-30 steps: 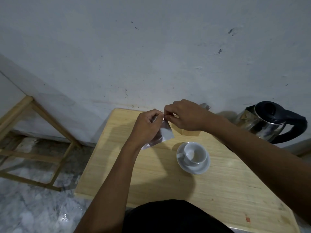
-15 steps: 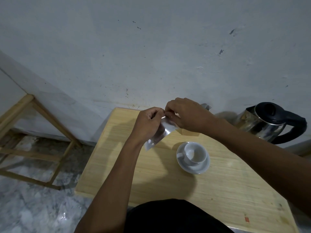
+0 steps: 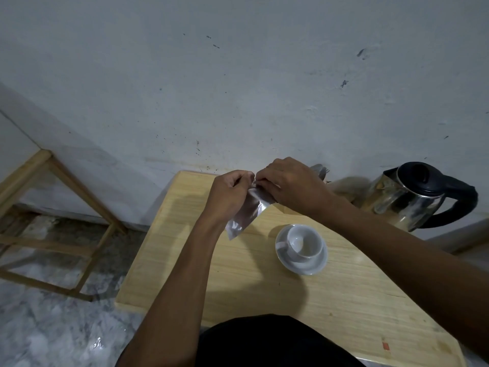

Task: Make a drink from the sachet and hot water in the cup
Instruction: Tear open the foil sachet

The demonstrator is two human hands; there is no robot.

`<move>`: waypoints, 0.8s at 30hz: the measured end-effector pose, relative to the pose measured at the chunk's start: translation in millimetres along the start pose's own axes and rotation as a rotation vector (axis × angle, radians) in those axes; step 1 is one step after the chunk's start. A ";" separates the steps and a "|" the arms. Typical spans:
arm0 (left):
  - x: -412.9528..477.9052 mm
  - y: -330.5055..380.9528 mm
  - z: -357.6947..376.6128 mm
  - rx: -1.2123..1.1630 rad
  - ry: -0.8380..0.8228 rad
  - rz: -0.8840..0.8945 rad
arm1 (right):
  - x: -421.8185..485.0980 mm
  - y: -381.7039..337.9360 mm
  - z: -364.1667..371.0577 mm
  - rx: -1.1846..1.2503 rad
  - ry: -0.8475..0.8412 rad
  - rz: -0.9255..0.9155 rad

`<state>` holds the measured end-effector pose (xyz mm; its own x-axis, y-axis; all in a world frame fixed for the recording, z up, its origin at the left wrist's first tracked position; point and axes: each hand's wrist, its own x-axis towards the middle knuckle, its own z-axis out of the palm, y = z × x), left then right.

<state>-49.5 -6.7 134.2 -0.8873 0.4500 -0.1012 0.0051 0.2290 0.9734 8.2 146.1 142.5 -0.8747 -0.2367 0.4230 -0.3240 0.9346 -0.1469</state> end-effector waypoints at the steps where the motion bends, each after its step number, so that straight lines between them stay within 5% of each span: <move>1: -1.0 -0.3 -0.4 0.000 -0.006 -0.002 | -0.6 0.1 -1.2 0.019 0.017 0.017; 8: -1.7 1.9 -15.7 0.101 -0.215 -0.075 | 1.8 4.1 -10.1 0.109 -0.068 0.121; 16: -0.6 -6.8 -12.8 0.181 -0.133 0.060 | 7.8 8.3 -18.9 0.323 -0.247 0.332; 24: 2.3 -9.8 -4.2 0.026 -0.062 0.003 | 1.5 5.1 -0.3 0.069 0.006 0.044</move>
<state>-53.5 -11.5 125.3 -0.8570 0.5030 -0.1117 0.0202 0.2494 0.9682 5.3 150.6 142.6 -0.8862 -0.1943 0.4205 -0.3099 0.9235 -0.2263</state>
